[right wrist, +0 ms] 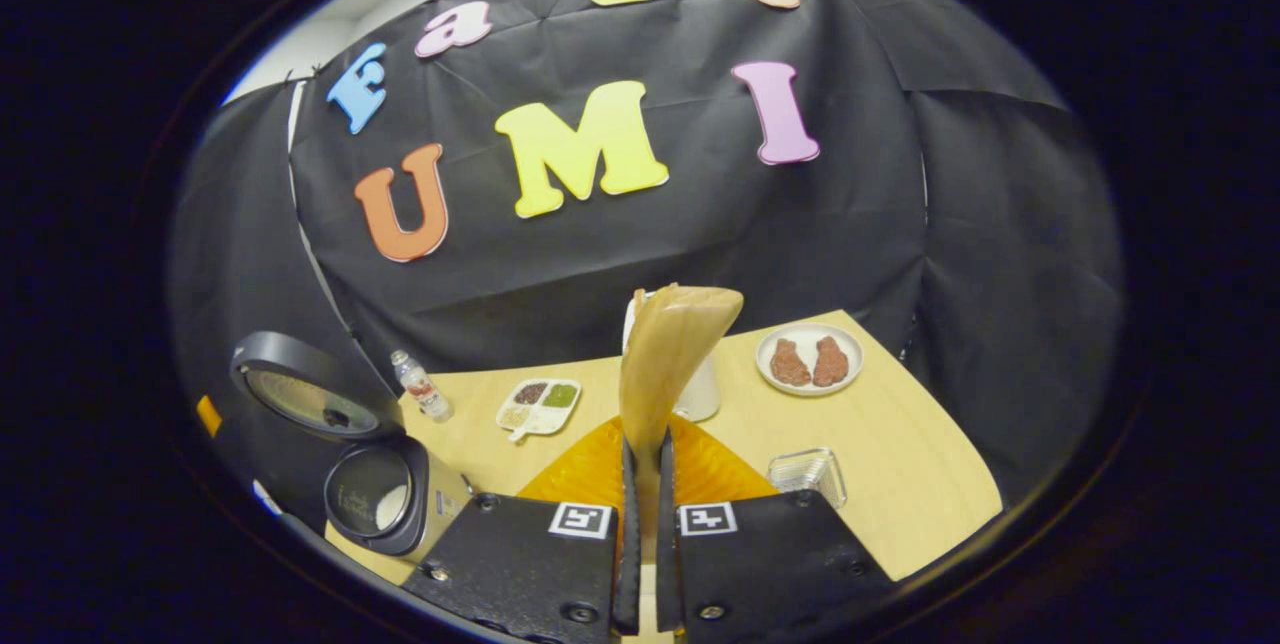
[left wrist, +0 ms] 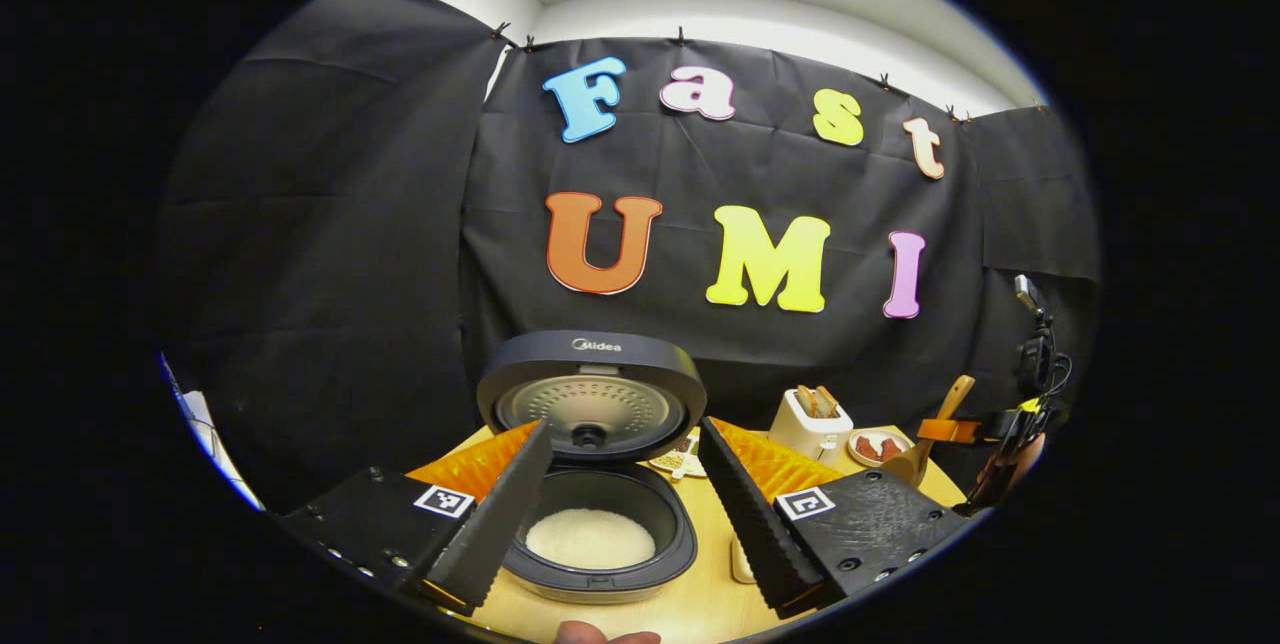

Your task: Close the left gripper, press the button to open the rice cooker; take a wooden spoon from the chopstick holder with the right hand, scoop a spoonful of rice and pour it into the rice cooker, then put the wooden spoon back into the chopstick holder.

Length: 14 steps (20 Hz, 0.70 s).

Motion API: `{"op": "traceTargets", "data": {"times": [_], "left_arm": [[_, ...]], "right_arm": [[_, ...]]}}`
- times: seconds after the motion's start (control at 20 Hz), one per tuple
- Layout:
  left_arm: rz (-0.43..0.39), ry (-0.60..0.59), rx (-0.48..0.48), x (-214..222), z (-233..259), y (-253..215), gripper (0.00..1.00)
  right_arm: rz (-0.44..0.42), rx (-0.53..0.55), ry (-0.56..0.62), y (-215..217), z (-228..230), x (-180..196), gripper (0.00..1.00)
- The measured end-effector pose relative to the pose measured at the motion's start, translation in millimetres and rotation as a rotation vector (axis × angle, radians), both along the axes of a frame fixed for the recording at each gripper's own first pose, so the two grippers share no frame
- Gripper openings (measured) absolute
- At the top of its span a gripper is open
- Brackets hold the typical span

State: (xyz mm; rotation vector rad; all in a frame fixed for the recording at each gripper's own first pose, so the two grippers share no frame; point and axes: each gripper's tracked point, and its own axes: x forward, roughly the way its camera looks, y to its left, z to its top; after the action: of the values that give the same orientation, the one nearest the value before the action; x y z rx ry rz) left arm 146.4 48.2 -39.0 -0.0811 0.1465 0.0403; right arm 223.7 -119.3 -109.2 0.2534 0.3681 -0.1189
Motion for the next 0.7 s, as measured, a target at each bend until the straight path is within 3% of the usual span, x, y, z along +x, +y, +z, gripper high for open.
{"op": "traceTargets", "data": {"times": [0.45,0.7], "left_arm": [[0.142,0.057,0.038,-38,0,57,0.95],[0.191,0.105,0.059,-53,-9,66,0.95]], "right_arm": [[0.068,-0.291,0.110,21,-108,28,0.12],[0.101,-0.303,0.146,39,-146,22,0.12]]}}
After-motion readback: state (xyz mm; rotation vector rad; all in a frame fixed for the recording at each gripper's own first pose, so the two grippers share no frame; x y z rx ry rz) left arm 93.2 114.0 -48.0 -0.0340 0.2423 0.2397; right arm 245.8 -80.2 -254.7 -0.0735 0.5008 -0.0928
